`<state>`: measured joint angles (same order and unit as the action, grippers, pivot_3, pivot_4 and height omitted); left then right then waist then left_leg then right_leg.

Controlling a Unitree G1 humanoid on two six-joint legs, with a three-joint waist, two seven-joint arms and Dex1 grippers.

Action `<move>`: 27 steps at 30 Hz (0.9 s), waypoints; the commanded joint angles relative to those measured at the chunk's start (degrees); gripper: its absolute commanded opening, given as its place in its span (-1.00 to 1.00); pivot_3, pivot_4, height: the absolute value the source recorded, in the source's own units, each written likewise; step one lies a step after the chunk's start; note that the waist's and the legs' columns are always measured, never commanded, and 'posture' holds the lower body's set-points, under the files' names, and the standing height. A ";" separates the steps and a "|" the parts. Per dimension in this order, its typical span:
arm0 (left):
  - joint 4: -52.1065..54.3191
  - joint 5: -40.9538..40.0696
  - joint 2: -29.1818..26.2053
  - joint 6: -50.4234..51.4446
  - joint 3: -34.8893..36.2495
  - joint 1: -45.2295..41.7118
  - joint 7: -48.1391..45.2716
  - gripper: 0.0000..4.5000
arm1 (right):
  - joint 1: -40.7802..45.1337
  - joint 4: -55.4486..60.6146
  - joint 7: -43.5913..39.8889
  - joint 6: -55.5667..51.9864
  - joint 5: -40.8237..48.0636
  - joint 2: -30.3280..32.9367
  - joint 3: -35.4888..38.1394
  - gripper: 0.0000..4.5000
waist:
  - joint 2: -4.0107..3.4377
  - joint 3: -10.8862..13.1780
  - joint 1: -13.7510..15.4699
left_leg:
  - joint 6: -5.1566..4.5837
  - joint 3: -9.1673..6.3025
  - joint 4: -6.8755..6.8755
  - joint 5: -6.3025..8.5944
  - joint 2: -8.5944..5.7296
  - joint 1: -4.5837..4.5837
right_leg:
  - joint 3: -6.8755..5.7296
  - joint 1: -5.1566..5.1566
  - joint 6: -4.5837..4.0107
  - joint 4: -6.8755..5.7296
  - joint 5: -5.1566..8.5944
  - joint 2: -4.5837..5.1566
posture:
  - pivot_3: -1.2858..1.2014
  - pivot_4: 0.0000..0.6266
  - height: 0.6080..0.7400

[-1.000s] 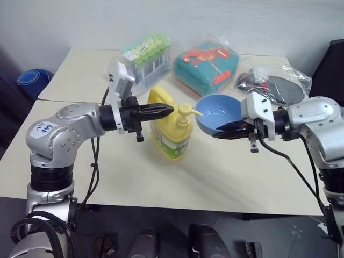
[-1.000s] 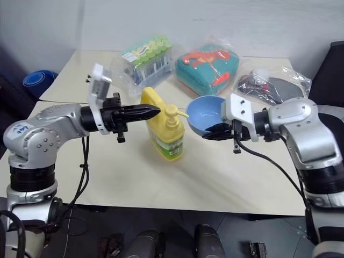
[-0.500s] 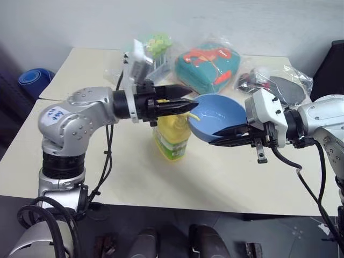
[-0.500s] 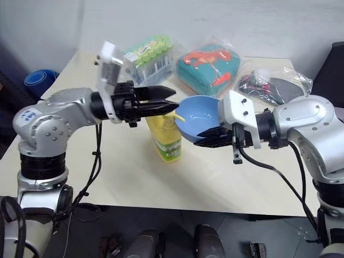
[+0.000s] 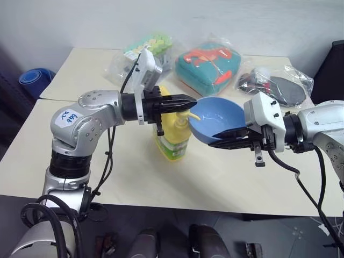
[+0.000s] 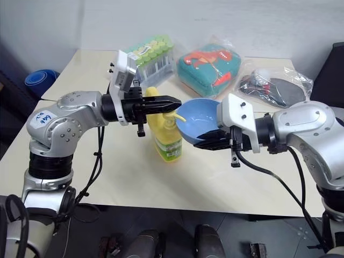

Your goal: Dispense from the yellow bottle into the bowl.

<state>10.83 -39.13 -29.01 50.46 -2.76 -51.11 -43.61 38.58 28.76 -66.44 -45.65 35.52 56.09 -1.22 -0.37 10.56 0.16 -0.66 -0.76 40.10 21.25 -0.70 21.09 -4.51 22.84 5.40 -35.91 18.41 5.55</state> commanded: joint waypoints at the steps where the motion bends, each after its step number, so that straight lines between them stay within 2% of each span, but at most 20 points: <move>1: 0.84 2.16 0.02 1.38 -2.11 1.38 1.65 -0.97 | 1.32 2.04 0.88 -0.20 1.74 0.08 1.65 -1.00 | 0.00 0.00 0.02 | -0.01 0.00 0.01 0.00 -0.01 0.00 | 0.00 0.00 0.00 -0.01 0.00 0.01 | 0.03 -0.52 1.00; 10: 1.06 2.85 -2.15 9.08 -6.21 3.00 2.97 -0.97 | 1.00 2.37 1.98 -0.32 2.59 -0.04 1.26 -1.00 | -0.02 -0.02 0.02 | -0.02 -0.01 0.00 -0.01 -0.01 -0.22 | 0.02 -0.20 0.01 -0.03 0.00 0.02 | 0.03 -0.52 1.00; 27: -2.01 5.72 -1.40 7.14 -8.65 6.79 3.90 -0.97 | -0.22 1.91 2.85 0.27 2.40 -0.48 0.79 -1.00 | -0.07 -0.10 0.00 | 0.01 -0.06 -0.17 0.01 0.01 -1.05 | 0.04 -1.05 0.01 0.31 0.00 0.04 | 0.03 -0.52 1.00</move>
<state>13.11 -37.72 -30.00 53.98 -4.12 -49.21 -40.15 37.97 29.15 -64.05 -46.44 37.18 55.98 -1.90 -0.43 10.46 0.16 -0.65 -0.83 39.91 21.26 -0.69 19.96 -4.47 21.70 5.40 -35.59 18.41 5.59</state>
